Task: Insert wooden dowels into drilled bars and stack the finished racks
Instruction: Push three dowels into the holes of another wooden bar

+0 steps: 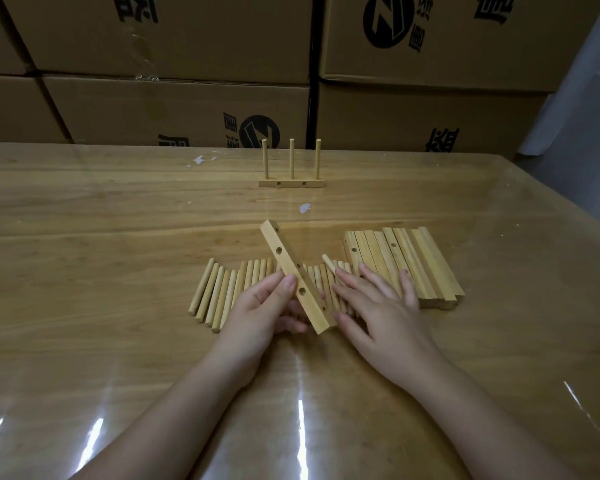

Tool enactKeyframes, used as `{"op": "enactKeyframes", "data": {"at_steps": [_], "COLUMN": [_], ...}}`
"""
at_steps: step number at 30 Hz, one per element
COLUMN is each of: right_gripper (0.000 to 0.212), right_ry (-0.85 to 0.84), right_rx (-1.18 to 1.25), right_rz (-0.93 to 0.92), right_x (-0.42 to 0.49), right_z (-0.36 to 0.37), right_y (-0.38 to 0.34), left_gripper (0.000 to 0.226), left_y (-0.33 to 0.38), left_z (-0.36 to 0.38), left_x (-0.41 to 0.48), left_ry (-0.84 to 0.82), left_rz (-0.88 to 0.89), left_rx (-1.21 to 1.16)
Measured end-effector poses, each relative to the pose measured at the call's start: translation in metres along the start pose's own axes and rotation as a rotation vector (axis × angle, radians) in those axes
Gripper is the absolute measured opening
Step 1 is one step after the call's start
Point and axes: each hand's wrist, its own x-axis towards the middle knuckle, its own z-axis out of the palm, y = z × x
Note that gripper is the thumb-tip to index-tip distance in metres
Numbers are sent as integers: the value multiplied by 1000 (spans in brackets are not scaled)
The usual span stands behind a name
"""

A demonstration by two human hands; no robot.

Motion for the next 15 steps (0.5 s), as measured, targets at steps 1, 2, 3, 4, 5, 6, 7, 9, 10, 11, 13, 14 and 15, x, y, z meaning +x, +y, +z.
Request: {"op": "enactKeyframes", "data": {"at_steps": [1,2,3,4,5,6,7,9,10,11,13,14,15], "right_gripper": [54,48,40,32,24,18,14,16,21,28,34,35,36], "right_ry": [22,54,99,158,220,278,323,327,278,210,132,134,145], "right_rx": [21,46,69,92,111,123,127,103,79,59,53,73,100], "right_rz": [-6,-13,-21,-33,-45,-53,-53,-41,-30,-16,-8,-24,-44], "right_x": [0,-1,-1,-1,-1,-2,-2,-1,-1,-1,-2,-2,-3], "right_z": [0,-1,-1,-1,0,1,1,0,0,0,0,0,0], "right_y": [-1,-1,-2,-2,-3,-3,-2,-2,-2,-1,-1,-1,-2], "left_gripper": [27,27,27,27,26,26,25,25,26,29,34,37,40], "left_y": [0,-1,-1,-2,-2,-3,-4,-5,-5,-5,-5,-5,-5], "left_z": [0,-1,-1,-2,-2,-2,-3,-4,-4,-4,-4,-4,-4], "left_x": [0,0,1,1,2,2,3,4,4,4,5,5,5], "left_ry": [2,3,3,5,8,13,17,18,17,20,44,62,81], "left_rz": [0,-3,-7,-12,-17,-20,-24,-35,-41,-45,-55,-61,-67], "left_rx": [0,-1,-5,-15,-31,-48,-62,-72,-74,-81,-125,-155,-183]}}
